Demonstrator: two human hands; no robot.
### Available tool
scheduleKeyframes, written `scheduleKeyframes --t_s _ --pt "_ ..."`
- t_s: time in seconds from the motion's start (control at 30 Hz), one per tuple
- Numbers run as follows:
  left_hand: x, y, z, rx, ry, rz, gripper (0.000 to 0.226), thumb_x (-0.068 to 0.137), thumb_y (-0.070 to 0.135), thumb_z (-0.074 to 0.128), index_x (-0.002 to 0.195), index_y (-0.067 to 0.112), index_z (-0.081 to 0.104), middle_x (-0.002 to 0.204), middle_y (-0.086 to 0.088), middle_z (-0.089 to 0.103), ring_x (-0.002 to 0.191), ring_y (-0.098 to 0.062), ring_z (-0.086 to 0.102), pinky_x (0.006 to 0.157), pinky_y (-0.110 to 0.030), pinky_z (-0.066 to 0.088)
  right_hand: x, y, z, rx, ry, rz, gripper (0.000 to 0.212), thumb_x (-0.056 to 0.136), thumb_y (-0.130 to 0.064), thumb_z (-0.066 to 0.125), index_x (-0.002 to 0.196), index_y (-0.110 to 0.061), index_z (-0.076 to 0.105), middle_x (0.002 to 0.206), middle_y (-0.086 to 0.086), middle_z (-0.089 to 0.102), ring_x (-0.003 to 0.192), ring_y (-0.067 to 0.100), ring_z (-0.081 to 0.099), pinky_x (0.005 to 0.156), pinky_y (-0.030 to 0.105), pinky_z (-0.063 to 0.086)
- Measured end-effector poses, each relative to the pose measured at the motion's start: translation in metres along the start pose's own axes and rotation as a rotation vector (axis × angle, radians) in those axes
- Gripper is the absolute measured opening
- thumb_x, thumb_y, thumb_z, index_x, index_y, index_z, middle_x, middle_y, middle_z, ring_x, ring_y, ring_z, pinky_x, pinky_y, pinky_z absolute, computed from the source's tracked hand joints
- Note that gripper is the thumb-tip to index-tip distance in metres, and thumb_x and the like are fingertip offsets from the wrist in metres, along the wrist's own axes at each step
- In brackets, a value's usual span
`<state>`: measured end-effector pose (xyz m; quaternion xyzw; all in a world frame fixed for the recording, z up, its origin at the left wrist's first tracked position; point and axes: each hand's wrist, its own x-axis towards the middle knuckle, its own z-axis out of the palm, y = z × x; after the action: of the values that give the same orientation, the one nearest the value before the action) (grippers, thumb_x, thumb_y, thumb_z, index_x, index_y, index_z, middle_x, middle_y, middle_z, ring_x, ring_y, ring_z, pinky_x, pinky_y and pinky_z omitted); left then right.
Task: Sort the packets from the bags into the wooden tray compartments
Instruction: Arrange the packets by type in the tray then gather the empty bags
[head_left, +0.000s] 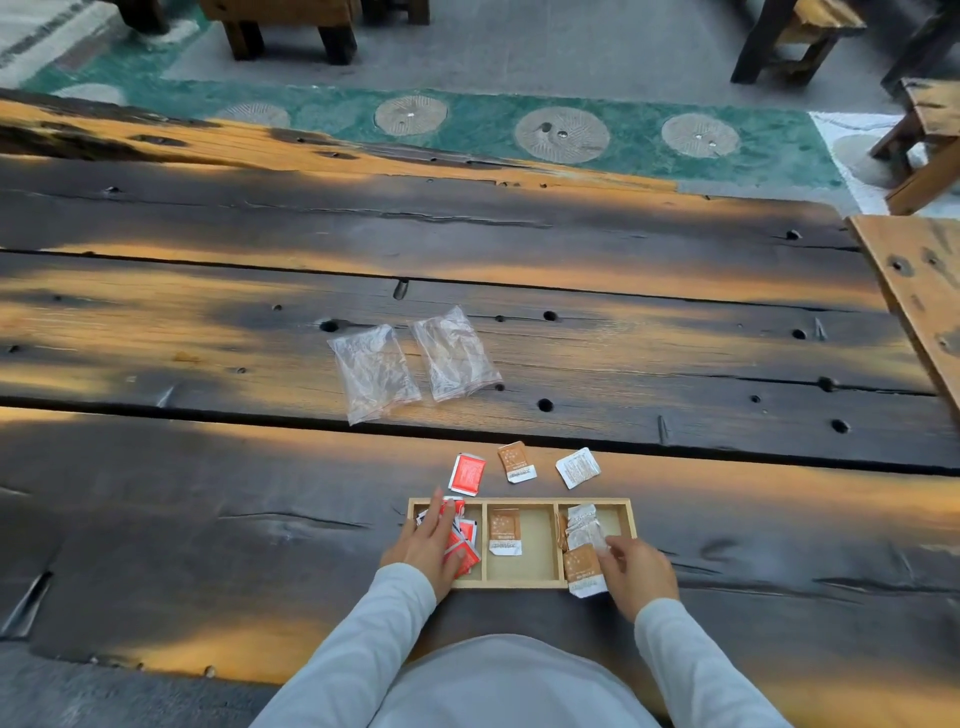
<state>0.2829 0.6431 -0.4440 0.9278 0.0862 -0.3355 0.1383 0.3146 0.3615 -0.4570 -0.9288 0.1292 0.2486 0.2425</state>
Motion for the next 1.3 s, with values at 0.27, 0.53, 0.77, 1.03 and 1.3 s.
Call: scheduleKeyframes --t_s 0.27,0.53,0.77,1.03,1.3 --pt "-0.001 -0.006 0.000 -0.053 0.105 -0.003 0.064 0.096 0.049 0.050 0.153 0.033 0.024 0.161 0.006 0.026 0.145 -0.021 0.028 0.111 -0.039 0.043 -0.007 0.009 0.001 0.055 0.002 -0.140 0.041 0.080 -0.024 0.085 0.119 -0.015 0.074 0.127 0.003 0.069 0.118 0.025 0.063 0.105 0.035 0.047" --pt "0.007 -0.010 -0.013 -0.199 0.178 -0.045 0.025 0.097 0.034 0.056 0.121 0.029 0.064 0.130 0.001 0.061 0.121 -0.022 0.057 0.097 -0.031 0.050 0.008 0.004 -0.004 0.281 0.129 -0.053 0.036 0.076 0.006 0.081 0.106 -0.013 0.079 0.133 0.008 0.066 0.116 0.028 0.064 0.108 0.034 0.045" --pt "0.011 -0.018 -0.018 -0.350 0.189 -0.087 0.029 0.092 0.035 0.065 0.121 0.031 0.062 0.127 -0.002 0.066 0.113 -0.023 0.064 0.095 -0.035 0.055 0.008 0.014 -0.009 0.312 0.124 -0.039 0.042 0.079 0.001 0.080 0.117 -0.014 0.074 0.119 0.009 0.070 0.105 0.024 0.065 0.103 0.037 0.049" --pt "0.010 -0.016 -0.006 -0.430 0.229 -0.073 0.014 0.093 0.028 0.065 0.107 0.028 0.068 0.123 -0.004 0.069 0.111 -0.023 0.065 0.093 -0.032 0.055 0.012 0.009 -0.005 0.467 0.016 0.055 0.035 0.086 -0.001 0.075 0.099 -0.033 0.070 0.099 0.004 0.073 0.107 0.031 0.067 0.103 0.048 0.054" --pt "0.022 -0.011 -0.005 -0.285 0.157 -0.061 0.037 0.096 0.033 0.059 0.132 0.024 0.062 0.135 0.000 0.056 0.126 -0.021 0.054 0.108 -0.034 0.046 0.020 0.010 0.003 -0.029 0.004 -0.108 0.034 0.093 -0.009 0.065 0.127 -0.014 0.070 0.129 0.009 0.066 0.119 0.031 0.061 0.104 0.037 0.046"
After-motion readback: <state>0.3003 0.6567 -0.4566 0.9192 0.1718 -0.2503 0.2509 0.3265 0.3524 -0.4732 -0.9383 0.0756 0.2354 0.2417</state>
